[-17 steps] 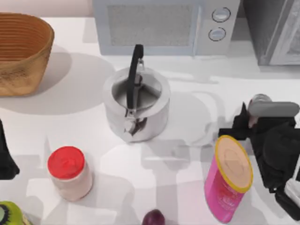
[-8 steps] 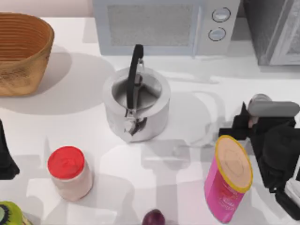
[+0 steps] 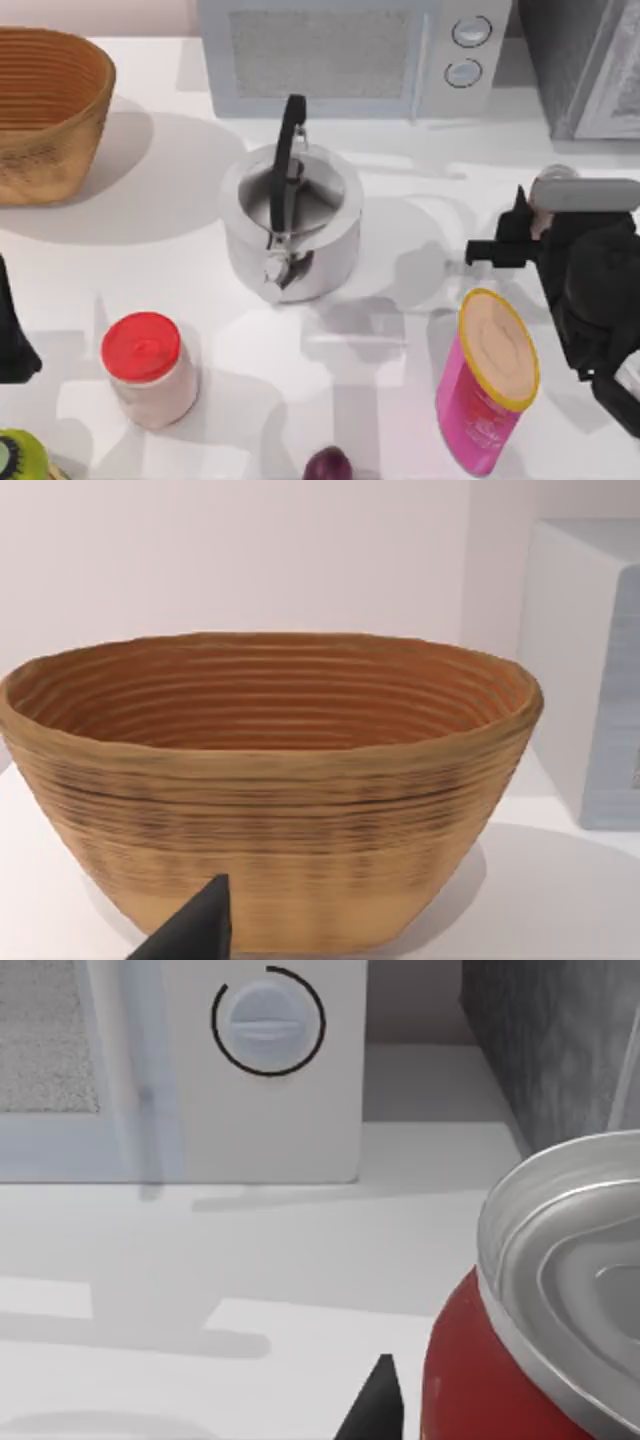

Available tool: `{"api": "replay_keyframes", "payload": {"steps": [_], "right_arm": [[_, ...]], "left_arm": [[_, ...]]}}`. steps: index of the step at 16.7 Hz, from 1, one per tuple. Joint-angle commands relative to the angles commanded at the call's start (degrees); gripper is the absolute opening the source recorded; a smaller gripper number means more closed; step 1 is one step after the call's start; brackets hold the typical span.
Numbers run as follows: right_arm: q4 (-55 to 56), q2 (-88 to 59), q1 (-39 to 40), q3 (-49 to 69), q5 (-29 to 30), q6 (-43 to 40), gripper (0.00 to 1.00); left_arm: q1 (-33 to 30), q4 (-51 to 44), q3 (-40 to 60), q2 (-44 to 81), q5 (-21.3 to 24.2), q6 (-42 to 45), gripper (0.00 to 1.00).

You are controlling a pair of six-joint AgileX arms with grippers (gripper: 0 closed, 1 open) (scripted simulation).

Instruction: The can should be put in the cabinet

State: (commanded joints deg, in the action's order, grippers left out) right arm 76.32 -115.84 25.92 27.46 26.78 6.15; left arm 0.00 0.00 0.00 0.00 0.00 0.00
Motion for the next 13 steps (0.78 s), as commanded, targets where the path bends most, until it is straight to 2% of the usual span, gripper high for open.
{"api": "replay_keyframes", "payload": {"steps": [8, 13], "right_arm": [[-31.10, 26.13, -0.12, 3.40, -0.15, 0.20, 0.00], [-37.30, 32.22, 0.00, 4.34, -0.21, 0.47, 0.00]], "left_arm": [[0.00, 0.00, 0.00, 0.00, 0.00, 0.00, 1.00], [0.00, 0.00, 0.00, 0.00, 0.00, 0.00, 1.00]]}}
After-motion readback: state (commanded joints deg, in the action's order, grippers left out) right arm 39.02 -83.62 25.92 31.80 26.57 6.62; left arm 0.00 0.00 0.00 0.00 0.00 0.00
